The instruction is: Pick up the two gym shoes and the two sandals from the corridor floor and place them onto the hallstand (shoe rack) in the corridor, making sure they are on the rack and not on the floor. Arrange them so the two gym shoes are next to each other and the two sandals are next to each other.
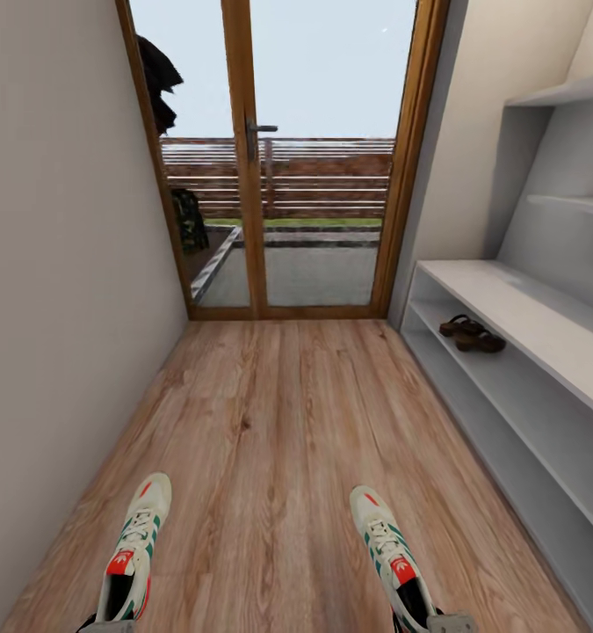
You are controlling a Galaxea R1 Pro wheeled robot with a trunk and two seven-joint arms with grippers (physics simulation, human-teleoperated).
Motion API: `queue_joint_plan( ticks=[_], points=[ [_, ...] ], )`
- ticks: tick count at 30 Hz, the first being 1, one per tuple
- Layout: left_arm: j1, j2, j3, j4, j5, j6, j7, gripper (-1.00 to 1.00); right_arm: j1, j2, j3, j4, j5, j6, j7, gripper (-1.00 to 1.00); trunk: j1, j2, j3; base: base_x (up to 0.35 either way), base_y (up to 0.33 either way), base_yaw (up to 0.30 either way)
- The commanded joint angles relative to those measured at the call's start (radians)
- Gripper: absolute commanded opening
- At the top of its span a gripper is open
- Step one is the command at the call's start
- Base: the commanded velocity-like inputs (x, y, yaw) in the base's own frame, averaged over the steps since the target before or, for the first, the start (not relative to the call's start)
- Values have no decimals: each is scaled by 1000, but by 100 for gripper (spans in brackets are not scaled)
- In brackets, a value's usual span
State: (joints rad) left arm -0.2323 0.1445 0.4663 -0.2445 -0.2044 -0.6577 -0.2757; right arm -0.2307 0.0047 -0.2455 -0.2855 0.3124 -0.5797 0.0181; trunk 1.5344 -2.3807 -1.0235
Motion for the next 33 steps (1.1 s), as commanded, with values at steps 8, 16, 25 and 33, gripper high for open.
queue_joint_plan(
  ticks=[8, 16, 25, 33],
  points=[
    [-1, 0, 9, 1, -8, -3, -5, -100, -1, 1, -9, -1, 8, -4, 1, -100, 0, 0, -1, 337, 74, 0],
    [-1, 0, 9, 1, -8, -3, -5, -100, -1, 1, -9, -1, 8, -4, 1, -100, 0, 0, -1, 337, 74, 0],
    [-1, 0, 9, 1, -8, -3, -5, -100, -1, 0, -9, -1, 7, -4, 2, -100, 0, 0, -1, 337, 74, -14],
    [-1, 0, 9, 1, -8, -3, -5, -100, -1, 0, -9, -1, 7, -4, 2, -100, 0, 0, 2, 337, 75, -216]
  ],
)
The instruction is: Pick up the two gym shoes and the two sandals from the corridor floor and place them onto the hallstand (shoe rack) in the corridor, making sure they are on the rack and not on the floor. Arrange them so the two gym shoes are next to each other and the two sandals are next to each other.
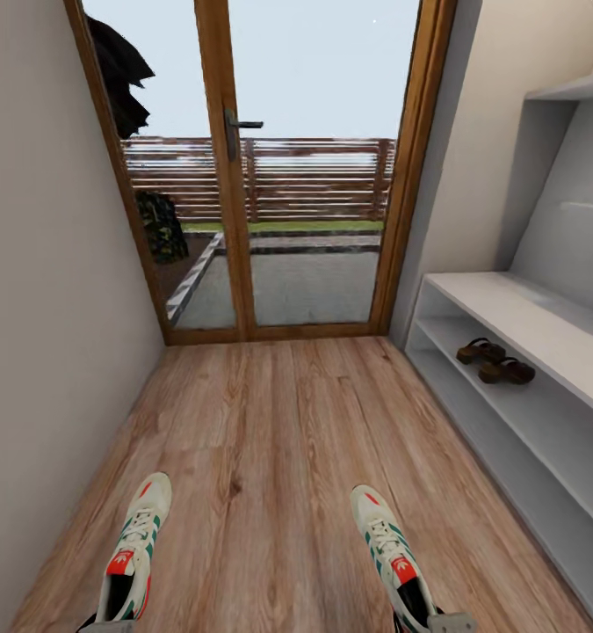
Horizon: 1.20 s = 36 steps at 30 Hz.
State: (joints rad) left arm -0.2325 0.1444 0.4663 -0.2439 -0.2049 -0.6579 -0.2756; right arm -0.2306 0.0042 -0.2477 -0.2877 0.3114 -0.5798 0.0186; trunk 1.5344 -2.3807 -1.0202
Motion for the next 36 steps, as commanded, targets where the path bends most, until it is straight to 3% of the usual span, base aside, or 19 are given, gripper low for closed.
queue_joint_plan(
  ticks=[1, 36],
  points=[
    [-1, 0, 9, 0, -7, -3, -5, -100, -1, 0, -7, 1, 8, -3, 2, -100, 0, 0, 0, 337, 79, -246],
    [-1, 0, 9, 2, -7, -3, -5, -100, -1, 0, -7, 2, 8, -4, 4, -100, 0, 0, 18, 294, 185, -248]
  ],
)
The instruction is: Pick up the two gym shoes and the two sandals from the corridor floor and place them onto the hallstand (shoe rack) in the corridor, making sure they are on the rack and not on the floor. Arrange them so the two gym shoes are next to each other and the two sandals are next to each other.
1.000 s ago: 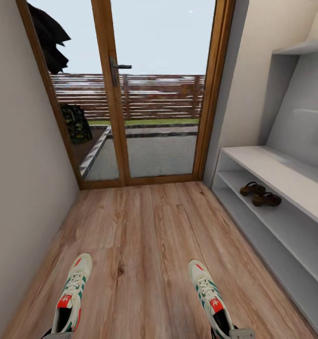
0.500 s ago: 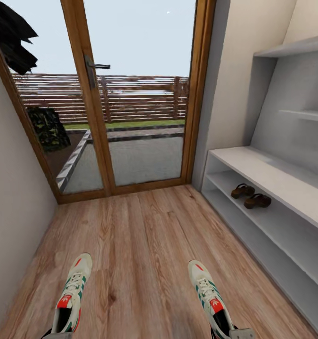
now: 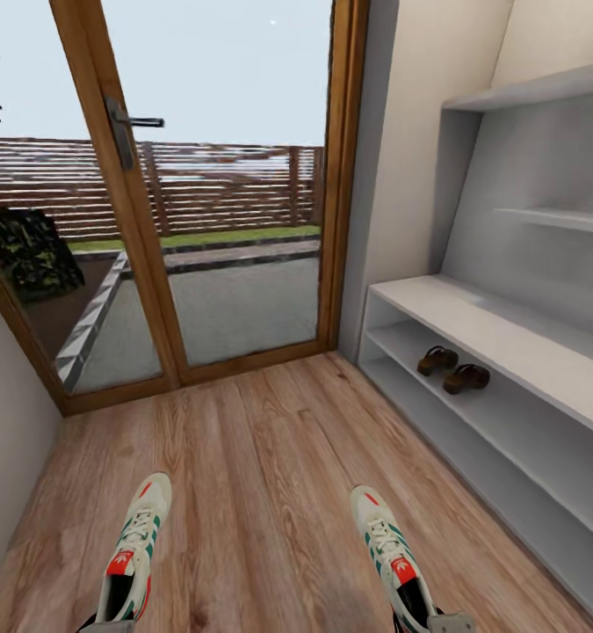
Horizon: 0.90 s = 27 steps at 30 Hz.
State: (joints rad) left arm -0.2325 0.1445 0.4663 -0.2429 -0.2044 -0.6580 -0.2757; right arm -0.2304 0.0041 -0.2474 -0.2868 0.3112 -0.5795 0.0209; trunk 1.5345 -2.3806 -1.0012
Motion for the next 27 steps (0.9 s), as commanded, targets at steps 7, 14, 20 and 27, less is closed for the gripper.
queue_joint_plan(
  ticks=[7, 14, 20, 27],
  points=[
    [-1, 0, 9, 0, -8, -4, -5, -100, -1, 0, -7, 1, 8, -4, 2, -100, 0, 0, 3, 250, 227, -249],
    [-1, 0, 9, 0, -8, -5, -5, -100, -1, 0, -7, 0, 8, -4, 2, -100, 0, 0, 7, 240, 230, -249],
    [-1, 0, 9, 0, -8, -4, -5, -100, -1, 0, -7, 1, 8, -3, 2, -100, 0, 0, 10, 232, 239, -249],
    [-1, 0, 9, 0, -8, -4, -5, -100, -1, 0, -7, 0, 8, -4, 2, -100, 0, 0, 13, 223, 237, -249]
  ],
)
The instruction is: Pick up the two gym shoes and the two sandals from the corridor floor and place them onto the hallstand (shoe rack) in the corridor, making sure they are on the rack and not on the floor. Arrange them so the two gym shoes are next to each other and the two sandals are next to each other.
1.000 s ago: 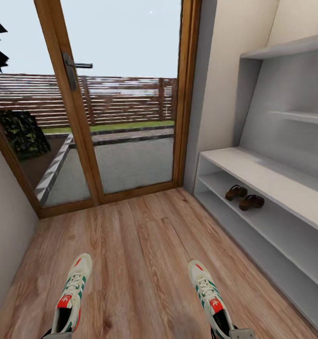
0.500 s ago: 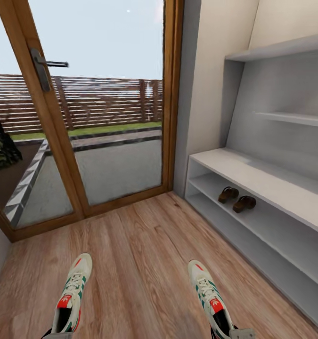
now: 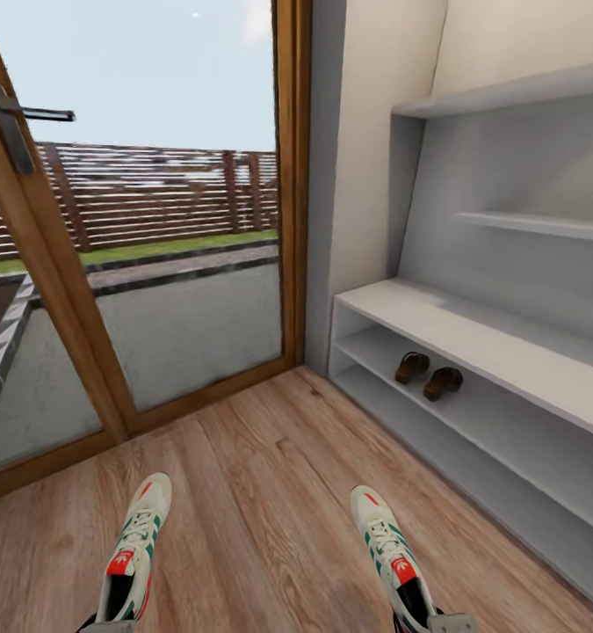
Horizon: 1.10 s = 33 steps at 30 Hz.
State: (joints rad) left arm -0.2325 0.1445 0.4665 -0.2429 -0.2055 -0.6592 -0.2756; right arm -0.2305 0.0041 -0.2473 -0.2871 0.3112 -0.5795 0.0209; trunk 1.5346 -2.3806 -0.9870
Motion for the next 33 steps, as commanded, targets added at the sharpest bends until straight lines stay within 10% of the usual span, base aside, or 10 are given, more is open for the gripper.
queue_joint_plan(
  ticks=[1, 33],
  points=[
    [-1, -1, 9, 0, -7, -3, -5, -100, -1, 0, -7, 1, 8, -4, 2, -100, 0, 0, 0, 192, 183, -249],
    [-1, 0, 9, 0, -8, -7, -5, -100, -1, 0, -7, 0, 8, -4, 2, -100, 0, 0, 17, 19, 15, -249]
  ],
)
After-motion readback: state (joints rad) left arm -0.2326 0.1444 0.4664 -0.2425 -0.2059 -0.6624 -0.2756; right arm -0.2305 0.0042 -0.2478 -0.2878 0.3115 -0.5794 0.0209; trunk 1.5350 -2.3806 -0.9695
